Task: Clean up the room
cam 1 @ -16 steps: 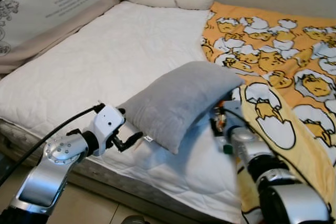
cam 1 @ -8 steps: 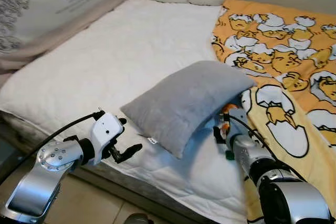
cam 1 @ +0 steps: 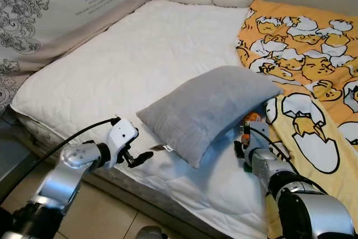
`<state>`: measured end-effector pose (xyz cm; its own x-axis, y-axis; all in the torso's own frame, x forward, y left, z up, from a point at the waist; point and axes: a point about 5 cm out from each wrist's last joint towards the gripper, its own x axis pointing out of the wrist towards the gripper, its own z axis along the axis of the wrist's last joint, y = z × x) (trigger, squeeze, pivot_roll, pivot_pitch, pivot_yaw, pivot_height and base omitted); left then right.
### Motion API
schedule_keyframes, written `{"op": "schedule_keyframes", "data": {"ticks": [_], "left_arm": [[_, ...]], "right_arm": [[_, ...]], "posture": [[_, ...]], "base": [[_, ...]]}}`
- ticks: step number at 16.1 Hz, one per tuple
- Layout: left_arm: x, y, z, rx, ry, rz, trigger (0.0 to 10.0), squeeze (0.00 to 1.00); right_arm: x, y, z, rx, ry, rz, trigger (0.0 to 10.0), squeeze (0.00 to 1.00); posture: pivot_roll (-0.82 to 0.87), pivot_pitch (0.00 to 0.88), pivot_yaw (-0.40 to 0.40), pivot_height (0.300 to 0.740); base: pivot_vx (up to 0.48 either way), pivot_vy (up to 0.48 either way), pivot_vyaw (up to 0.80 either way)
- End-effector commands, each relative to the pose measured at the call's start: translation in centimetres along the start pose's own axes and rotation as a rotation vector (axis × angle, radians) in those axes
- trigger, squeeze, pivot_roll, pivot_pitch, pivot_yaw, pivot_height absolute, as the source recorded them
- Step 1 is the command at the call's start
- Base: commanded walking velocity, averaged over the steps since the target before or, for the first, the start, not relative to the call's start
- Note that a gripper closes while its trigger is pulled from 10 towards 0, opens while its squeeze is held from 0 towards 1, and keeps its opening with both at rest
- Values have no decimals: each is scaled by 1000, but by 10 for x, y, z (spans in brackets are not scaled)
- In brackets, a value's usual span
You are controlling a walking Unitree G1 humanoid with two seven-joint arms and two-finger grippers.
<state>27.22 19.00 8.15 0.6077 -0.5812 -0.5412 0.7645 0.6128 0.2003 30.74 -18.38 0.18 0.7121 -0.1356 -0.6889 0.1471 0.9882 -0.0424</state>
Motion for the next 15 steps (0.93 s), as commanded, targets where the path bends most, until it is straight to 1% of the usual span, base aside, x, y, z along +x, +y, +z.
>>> {"op": "schedule_keyframes", "data": {"ticks": [1, 2, 4, 7, 8, 9, 10, 11, 12, 13, 14, 15], "left_arm": [[4, 2, 0, 18, 11, -11, 10000, 290], [10, 4, -3, 20, 13, -25, 10000, 294], [15, 8, -7, 23, 11, -34, 10000, 294], [16, 11, -9, 22, -9, -13, 10000, 294], [14, 10, -12, 23, -25, -6, 10000, 294], [7, 6, -14, 27, -54, -10, 10000, 290], [1, 1, -13, 26, -73, -13, 10000, 290], [-13, -8, -13, 22, -108, -16, 10000, 294], [-26, -16, -9, 20, -139, -16, 10000, 294], [-38, -21, 6, 21, -175, -10, 10000, 290], [-43, -21, 12, 21, -189, -6, 10000, 294], [-46, -20, 25, 10, -212, 19, 10000, 290]], "right_arm": [[0, -1, 2, 33, -2, -6, 0, 0], [0, -2, 3, 55, -5, -13, 0, 0], [0, -4, 4, 88, -19, -17, 0, 0], [0, -5, 2, 137, -28, -9, 0, 0], [0, -4, -2, 181, -37, 2, 0, 0], [-1, -5, -3, 239, -66, 20, 0, 0], [-3, -4, -2, 259, -97, 36, 0, 0], [-9, -1, 7, 276, -188, 81, 0, 0], [-19, -1, 19, 288, -295, 97, 0, 0], [-32, -5, 33, 350, -388, 92, 0, 0], [-38, -8, 40, 356, -438, 78, 1412, 0], [-51, -10, 58, 298, -555, 56, 10000, 0]], "posture": [[351, 0, 34, 740], [340, 0, 28, 740], [321, 0, 21, 740], [298, 0, 12, 740], [277, 0, 5, 740], [261, 0, 5, 740], [237, 0, 13, 740], [226, 0, 13, 740], [213, 0, 16, 740], [207, 0, 19, 740], [195, 0, 29, 740], [186, 0, 38, 740]], "base": [[0, 0, 0], [0, 0, 0], [0, 0, 0], [0, 0, 0], [0, 0, 0], [0, 0, 0], [0, 0, 0], [0, 0, 0], [0, 0, 0], [0, 0, 0], [0, 0, 0], [0, 0, 0]]}}
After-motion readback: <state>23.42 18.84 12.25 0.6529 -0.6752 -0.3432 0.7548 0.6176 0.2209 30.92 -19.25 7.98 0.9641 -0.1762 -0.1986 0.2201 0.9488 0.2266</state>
